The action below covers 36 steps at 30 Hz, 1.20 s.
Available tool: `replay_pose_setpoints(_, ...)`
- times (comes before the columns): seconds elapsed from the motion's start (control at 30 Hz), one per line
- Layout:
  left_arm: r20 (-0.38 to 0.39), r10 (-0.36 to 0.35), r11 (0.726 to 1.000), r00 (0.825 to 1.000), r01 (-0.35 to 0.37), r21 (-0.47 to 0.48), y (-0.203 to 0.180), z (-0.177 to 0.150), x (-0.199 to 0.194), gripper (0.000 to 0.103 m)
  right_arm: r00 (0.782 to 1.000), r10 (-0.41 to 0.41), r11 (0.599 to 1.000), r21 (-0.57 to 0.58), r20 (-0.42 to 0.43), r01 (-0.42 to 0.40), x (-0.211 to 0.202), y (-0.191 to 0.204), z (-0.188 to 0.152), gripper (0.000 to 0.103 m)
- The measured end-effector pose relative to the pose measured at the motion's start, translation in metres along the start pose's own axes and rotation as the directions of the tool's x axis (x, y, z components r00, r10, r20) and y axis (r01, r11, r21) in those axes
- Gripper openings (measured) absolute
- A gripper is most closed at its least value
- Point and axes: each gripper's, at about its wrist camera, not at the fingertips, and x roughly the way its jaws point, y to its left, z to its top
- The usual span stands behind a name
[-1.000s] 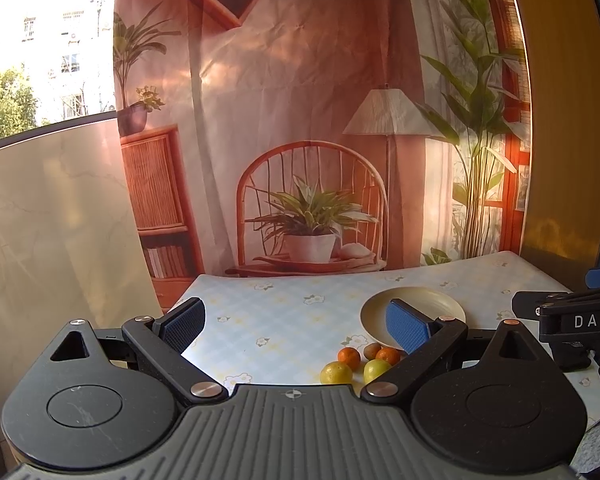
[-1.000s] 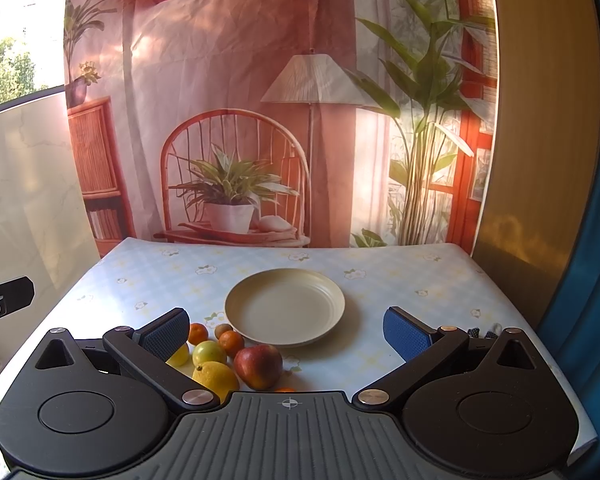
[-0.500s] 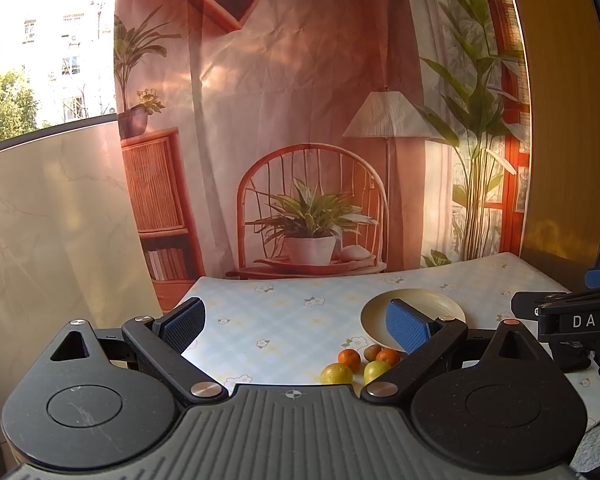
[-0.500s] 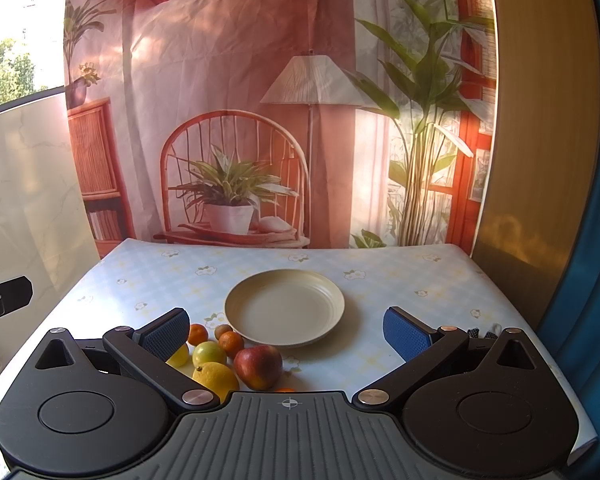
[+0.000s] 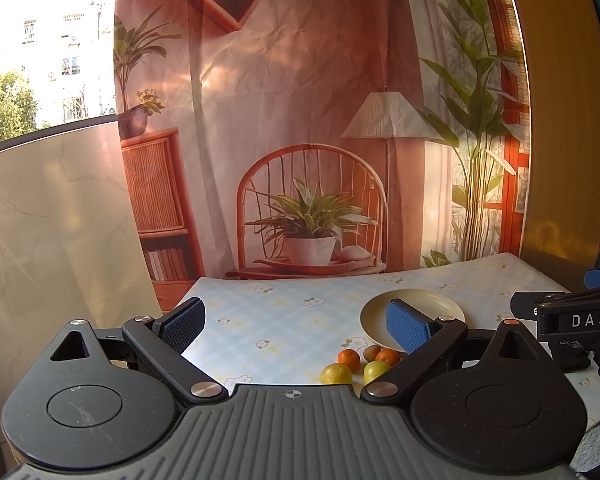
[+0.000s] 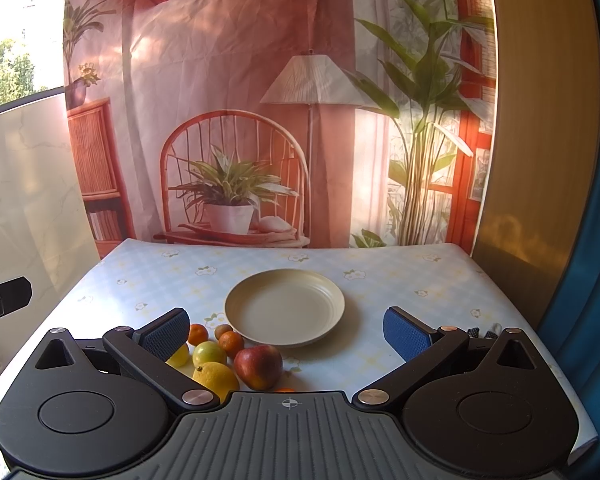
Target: Organize fruits
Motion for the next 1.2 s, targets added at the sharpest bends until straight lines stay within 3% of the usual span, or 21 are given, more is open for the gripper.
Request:
replay_pose_setpoints(0.83, -0.007, 0.003, 1.000, 1.000, -0.003, 0.009, 0.000, 0.001, 0.003, 0.098, 1.000, 0.001, 1.000, 0.007, 0.003, -0.001, 0.001, -0.002, 0.002, 0.103)
replay_pose_setpoints(1.2, 0.008, 0.022, 0.999, 1.000, -0.022, 0.026, 0.001, 0.011, 0.034, 0.099, 0.994, 0.074, 0.996, 0.045, 0.078, -0.077, 0.047, -0.032, 0.012, 0.103)
